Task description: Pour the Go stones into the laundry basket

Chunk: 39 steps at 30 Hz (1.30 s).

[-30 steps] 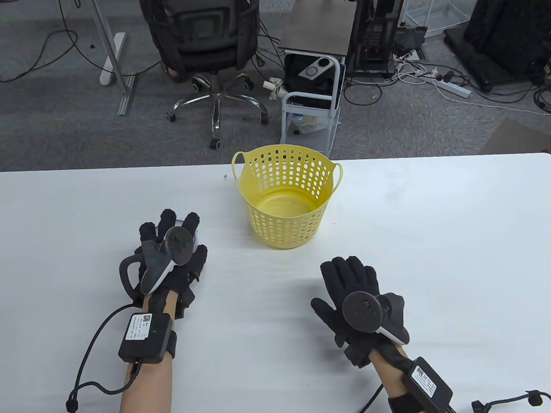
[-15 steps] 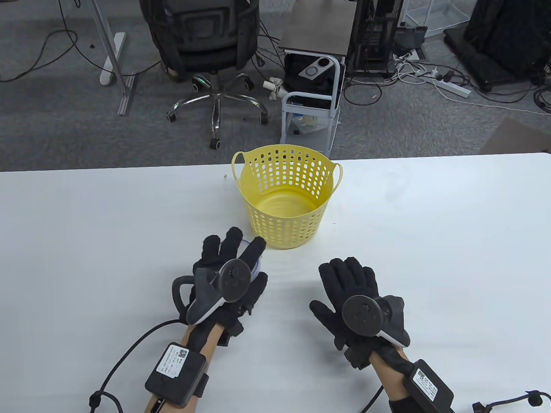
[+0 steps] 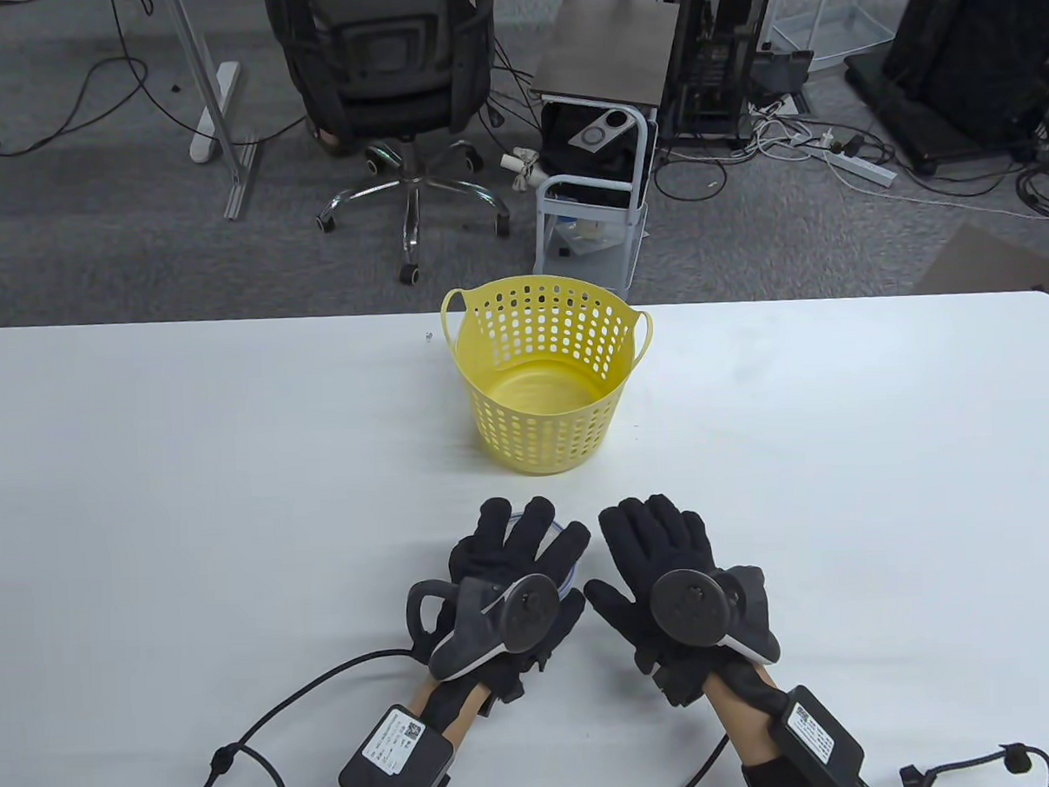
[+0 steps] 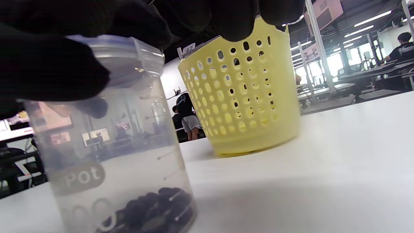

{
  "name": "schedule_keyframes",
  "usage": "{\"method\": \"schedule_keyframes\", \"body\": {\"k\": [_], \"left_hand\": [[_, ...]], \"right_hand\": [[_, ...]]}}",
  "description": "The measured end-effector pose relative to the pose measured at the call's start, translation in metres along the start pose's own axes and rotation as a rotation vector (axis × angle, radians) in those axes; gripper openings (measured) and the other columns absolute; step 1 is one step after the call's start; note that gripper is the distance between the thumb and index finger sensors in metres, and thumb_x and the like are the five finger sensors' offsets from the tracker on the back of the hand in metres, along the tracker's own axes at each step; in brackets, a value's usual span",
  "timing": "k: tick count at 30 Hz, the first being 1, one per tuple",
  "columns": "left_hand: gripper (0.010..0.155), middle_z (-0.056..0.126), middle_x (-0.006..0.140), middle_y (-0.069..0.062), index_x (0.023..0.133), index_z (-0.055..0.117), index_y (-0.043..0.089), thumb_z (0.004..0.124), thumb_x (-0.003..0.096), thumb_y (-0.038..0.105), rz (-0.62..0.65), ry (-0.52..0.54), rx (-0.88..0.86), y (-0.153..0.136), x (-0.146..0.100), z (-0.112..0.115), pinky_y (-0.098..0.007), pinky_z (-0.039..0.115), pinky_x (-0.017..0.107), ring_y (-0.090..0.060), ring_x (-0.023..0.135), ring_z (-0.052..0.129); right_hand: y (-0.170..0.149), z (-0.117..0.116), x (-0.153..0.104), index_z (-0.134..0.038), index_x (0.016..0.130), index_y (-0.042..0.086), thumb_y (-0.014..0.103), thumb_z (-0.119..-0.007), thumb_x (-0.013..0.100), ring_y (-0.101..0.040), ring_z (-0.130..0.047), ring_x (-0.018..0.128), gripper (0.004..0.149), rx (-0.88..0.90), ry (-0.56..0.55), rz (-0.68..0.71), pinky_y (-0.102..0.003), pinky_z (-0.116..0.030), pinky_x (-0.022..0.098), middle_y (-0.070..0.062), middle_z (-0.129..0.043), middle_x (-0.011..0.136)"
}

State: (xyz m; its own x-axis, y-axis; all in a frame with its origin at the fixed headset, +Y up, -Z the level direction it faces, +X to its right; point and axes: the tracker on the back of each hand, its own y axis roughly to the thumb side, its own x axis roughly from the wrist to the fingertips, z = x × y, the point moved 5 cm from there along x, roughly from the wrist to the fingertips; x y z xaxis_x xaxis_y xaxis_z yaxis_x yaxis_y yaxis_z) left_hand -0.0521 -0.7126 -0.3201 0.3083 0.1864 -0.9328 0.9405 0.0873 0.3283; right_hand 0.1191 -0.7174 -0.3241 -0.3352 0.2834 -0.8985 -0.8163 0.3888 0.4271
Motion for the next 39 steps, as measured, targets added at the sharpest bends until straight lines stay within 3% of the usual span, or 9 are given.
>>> {"method": "schedule_keyframes", "body": {"k": [4,8,11,18,20,24,28,31,39], "left_hand": [[0.079,0.045,0.123,0.012,0.105,0.049,0.057,0.079,0.0357,0.080,0.012,-0.010,-0.015,-0.001,-0.001,0.001,-0.063,0.063,0.070,-0.039,0.114,0.048],[0.090,0.033,0.126,0.006,0.110,0.035,0.050,0.071,0.0353,0.085,0.067,-0.100,-0.123,-0.004,-0.002,-0.005,-0.070,0.049,0.074,-0.038,0.117,0.027],[0.090,0.034,0.125,0.005,0.111,0.036,0.045,0.065,0.0364,0.085,0.054,-0.074,-0.205,-0.016,-0.006,-0.015,-0.071,0.049,0.074,-0.037,0.117,0.028],[0.078,0.054,0.116,-0.001,0.109,0.050,0.038,0.066,0.0423,0.076,-0.151,0.030,-0.318,-0.081,-0.014,-0.028,-0.056,0.068,0.067,-0.042,0.106,0.059],[0.075,0.064,0.107,-0.001,0.106,0.055,0.035,0.066,0.0431,0.075,-0.231,0.010,-0.370,-0.100,-0.014,-0.024,-0.049,0.074,0.062,-0.041,0.099,0.070],[0.074,0.077,0.093,-0.001,0.102,0.062,0.031,0.064,0.0439,0.076,-0.334,-0.135,-0.436,-0.118,-0.015,-0.007,-0.043,0.081,0.053,-0.034,0.081,0.089],[0.071,0.092,0.077,0.002,0.095,0.075,0.029,0.062,0.0437,0.077,-0.360,-0.189,-0.442,-0.121,-0.014,0.001,-0.038,0.087,0.042,-0.028,0.064,0.101],[0.070,0.093,0.074,0.003,0.093,0.077,0.030,0.061,0.0437,0.077,-0.319,-0.274,-0.432,-0.113,-0.012,0.010,-0.037,0.087,0.041,-0.026,0.062,0.102],[0.064,0.093,0.073,0.006,0.091,0.077,0.030,0.058,0.0457,0.071,-0.305,-0.239,-0.481,-0.104,-0.010,0.017,-0.037,0.087,0.042,-0.024,0.063,0.102]], "right_hand": [[-0.004,0.000,0.001,-0.054,0.104,0.015,0.064,-0.073,0.043,-0.057,-0.053,0.098,0.080,0.103,-0.019,0.012,-0.073,-0.043,0.067,-0.022,-0.058,0.109],[-0.011,0.001,0.002,-0.054,0.104,0.015,0.065,-0.072,0.044,-0.057,-0.055,0.097,0.080,0.210,-0.035,-0.028,-0.073,-0.046,0.066,-0.022,-0.060,0.109],[-0.014,0.000,0.003,-0.055,0.104,0.014,0.064,-0.073,0.044,-0.058,-0.057,0.095,0.080,0.293,-0.058,-0.072,-0.073,-0.048,0.066,-0.022,-0.061,0.108],[-0.018,-0.011,0.009,-0.059,0.102,0.013,0.064,-0.075,0.044,-0.055,-0.073,0.085,0.079,0.397,-0.093,-0.188,-0.069,-0.063,0.060,-0.021,-0.068,0.102],[-0.019,-0.014,0.014,-0.061,0.101,0.013,0.064,-0.075,0.044,-0.053,-0.078,0.080,0.078,0.425,-0.093,-0.221,-0.066,-0.067,0.058,-0.021,-0.070,0.100],[-0.026,-0.027,0.024,-0.066,0.097,0.012,0.063,-0.075,0.045,-0.047,-0.087,0.071,0.074,0.529,-0.063,-0.296,-0.062,-0.072,0.053,-0.019,-0.078,0.092],[-0.030,-0.037,0.027,-0.071,0.093,0.012,0.063,-0.075,0.045,-0.044,-0.090,0.065,0.070,0.587,-0.036,-0.333,-0.061,-0.075,0.051,-0.018,-0.082,0.085],[-0.028,-0.040,0.026,-0.074,0.091,0.013,0.063,-0.074,0.045,-0.042,-0.092,0.062,0.068,0.584,-0.006,-0.333,-0.060,-0.077,0.049,-0.017,-0.085,0.083],[-0.025,-0.040,0.017,-0.081,0.082,0.015,0.061,-0.074,0.046,-0.035,-0.098,0.050,0.059,0.522,0.016,-0.361,-0.056,-0.082,0.042,-0.013,-0.092,0.070]]}}
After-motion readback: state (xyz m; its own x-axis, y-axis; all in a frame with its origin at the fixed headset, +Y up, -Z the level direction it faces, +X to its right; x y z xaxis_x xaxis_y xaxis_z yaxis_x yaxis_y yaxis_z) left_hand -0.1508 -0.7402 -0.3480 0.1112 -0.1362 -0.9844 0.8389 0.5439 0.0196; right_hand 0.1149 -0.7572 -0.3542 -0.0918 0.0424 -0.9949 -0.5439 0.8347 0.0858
